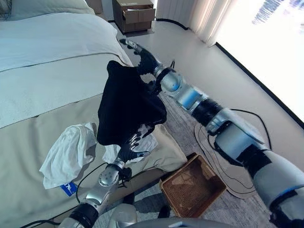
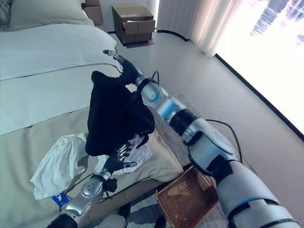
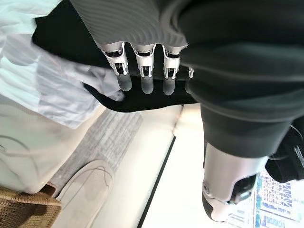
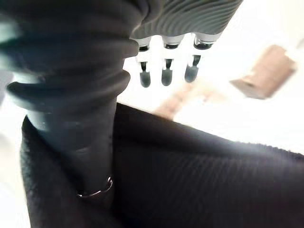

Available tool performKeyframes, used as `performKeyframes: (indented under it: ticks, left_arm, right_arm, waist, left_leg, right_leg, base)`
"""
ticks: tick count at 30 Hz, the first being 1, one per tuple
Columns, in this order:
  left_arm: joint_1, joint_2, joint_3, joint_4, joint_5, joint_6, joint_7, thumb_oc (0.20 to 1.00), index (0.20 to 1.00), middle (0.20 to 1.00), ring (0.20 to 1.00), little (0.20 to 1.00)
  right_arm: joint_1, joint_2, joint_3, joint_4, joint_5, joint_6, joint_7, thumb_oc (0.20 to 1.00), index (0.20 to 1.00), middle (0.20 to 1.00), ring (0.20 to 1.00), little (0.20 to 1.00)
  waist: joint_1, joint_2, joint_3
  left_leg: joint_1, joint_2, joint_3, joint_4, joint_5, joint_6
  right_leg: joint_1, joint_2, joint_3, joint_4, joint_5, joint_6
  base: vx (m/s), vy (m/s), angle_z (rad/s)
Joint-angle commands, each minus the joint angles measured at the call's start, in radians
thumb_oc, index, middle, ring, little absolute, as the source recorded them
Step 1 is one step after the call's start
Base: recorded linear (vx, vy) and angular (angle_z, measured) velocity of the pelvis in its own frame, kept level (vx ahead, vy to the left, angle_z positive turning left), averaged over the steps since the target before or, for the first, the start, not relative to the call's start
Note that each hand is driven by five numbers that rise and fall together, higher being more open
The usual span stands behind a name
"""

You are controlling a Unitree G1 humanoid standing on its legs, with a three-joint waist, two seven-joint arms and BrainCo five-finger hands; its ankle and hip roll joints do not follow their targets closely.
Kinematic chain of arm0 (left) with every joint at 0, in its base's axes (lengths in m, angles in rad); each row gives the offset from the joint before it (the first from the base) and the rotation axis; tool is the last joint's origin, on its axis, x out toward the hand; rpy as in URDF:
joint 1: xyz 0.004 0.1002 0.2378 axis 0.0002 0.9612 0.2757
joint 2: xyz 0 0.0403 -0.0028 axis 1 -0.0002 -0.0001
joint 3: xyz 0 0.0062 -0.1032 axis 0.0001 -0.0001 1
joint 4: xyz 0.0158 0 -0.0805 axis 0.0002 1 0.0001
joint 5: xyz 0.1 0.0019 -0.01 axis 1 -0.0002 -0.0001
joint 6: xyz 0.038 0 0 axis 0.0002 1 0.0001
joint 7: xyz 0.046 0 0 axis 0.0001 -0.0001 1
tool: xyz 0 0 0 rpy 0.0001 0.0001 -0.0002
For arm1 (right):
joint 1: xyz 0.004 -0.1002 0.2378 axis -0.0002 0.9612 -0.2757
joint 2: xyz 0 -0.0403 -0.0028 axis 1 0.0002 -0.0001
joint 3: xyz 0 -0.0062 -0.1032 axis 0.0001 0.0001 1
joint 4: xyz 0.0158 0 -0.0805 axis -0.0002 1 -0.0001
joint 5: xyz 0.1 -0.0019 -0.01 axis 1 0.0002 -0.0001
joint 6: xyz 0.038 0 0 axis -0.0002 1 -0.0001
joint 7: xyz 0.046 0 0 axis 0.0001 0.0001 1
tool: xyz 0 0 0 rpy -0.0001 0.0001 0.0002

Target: Pick up clothes into the bucket

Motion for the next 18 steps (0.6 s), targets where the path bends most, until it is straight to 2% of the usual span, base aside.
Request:
performKeyframes:
  ticks: [1, 2, 6, 10, 12, 14, 15, 18]
  left_arm:
    - [-0.003, 0.021, 0.005, -0.063, -0.013, -0.044, -0.018, 1.000, 1.000, 1.000, 1.000, 1.000]
    - [0.001, 0.020, 0.010, -0.068, -0.014, -0.047, -0.024, 1.000, 1.000, 1.000, 1.000, 1.000]
    - [0.001, 0.022, 0.008, -0.070, -0.014, -0.049, -0.033, 1.000, 1.000, 1.000, 1.000, 1.000]
    - [-0.002, 0.021, 0.021, -0.073, -0.021, -0.053, -0.026, 1.000, 1.000, 1.000, 1.000, 1.000]
    - [0.005, 0.016, 0.036, -0.074, -0.023, -0.052, -0.024, 1.000, 1.000, 1.000, 1.000, 1.000]
    - [0.021, 0.020, 0.047, -0.069, -0.021, -0.049, -0.022, 1.000, 1.000, 1.000, 1.000, 1.000]
    - [0.035, 0.028, 0.075, -0.067, -0.022, -0.046, -0.036, 1.000, 1.000, 1.000, 1.000, 1.000]
    - [0.040, 0.021, 0.081, -0.078, -0.031, -0.051, -0.032, 1.000, 1.000, 1.000, 1.000, 1.000]
  right_arm:
    - [-0.118, -0.041, 0.001, -0.061, 0.048, -0.076, 0.020, 1.000, 1.000, 1.000, 1.000, 1.000]
    - [-0.109, -0.074, 0.013, -0.116, 0.062, -0.083, 0.046, 1.000, 1.000, 1.000, 1.000, 1.000]
    - [-0.096, -0.124, 0.007, -0.131, 0.084, -0.090, 0.043, 1.000, 1.000, 1.000, 1.000, 1.000]
    - [-0.055, -0.176, -0.043, -0.202, 0.164, -0.108, 0.030, 1.000, 1.000, 1.000, 1.000, 1.000]
    - [-0.004, -0.215, -0.078, -0.270, 0.248, -0.120, 0.053, 1.000, 1.000, 1.000, 1.000, 1.000]
    - [0.044, -0.233, -0.094, -0.295, 0.258, -0.116, 0.085, 1.000, 1.000, 1.000, 1.000, 1.000]
    - [-0.023, -0.330, 0.001, -0.333, 0.020, -0.097, 0.110, 1.000, 1.000, 1.000, 1.000, 1.000]
    - [-0.023, -0.339, 0.017, -0.323, 0.001, -0.097, 0.102, 1.000, 1.000, 1.000, 1.000, 1.000]
  waist:
    - [-0.030, -0.042, -0.043]
    - [-0.036, -0.040, -0.045]
    - [-0.041, -0.036, -0.046]
    - [-0.053, -0.031, -0.045]
    - [-0.059, -0.028, -0.043]
    - [-0.060, -0.027, -0.043]
    - [-0.070, -0.027, -0.042]
    - [-0.071, -0.022, -0.041]
  left_leg:
    - [0.021, 0.069, 0.014, 0.024, -0.056, -0.008]
    - [0.022, 0.070, 0.016, 0.026, -0.057, -0.008]
    - [0.024, 0.072, 0.018, 0.025, -0.057, -0.009]
    - [0.028, 0.073, 0.022, 0.022, -0.056, -0.010]
    - [0.030, 0.073, 0.024, 0.021, -0.056, -0.009]
    - [0.031, 0.074, 0.028, 0.022, -0.057, -0.009]
    - [0.033, 0.077, 0.037, 0.021, -0.057, -0.010]
    - [0.035, 0.079, 0.040, 0.020, -0.058, -0.009]
  right_leg:
    - [-0.038, -0.126, 0.011, 0.037, 0.112, 0.091]
    - [-0.037, -0.127, 0.014, 0.037, 0.110, 0.092]
    - [-0.035, -0.127, 0.013, 0.035, 0.110, 0.093]
    - [-0.037, -0.126, 0.017, 0.035, 0.110, 0.093]
    - [-0.037, -0.126, 0.018, 0.035, 0.110, 0.093]
    - [-0.038, -0.127, 0.020, 0.035, 0.111, 0.093]
    - [-0.042, -0.126, 0.029, 0.036, 0.113, 0.094]
    - [-0.045, -0.126, 0.033, 0.032, 0.114, 0.095]
  base:
    - [0.00, -0.005, -0.08]
    - [0.00, -0.003, -0.09]
    - [0.00, -0.005, -0.06]
    - [0.00, 0.000, 0.00]
    - [0.00, 0.000, 0.00]
    - [0.00, -0.003, -0.02]
    - [-0.01, 0.000, -0.08]
    - [0.00, -0.002, -0.14]
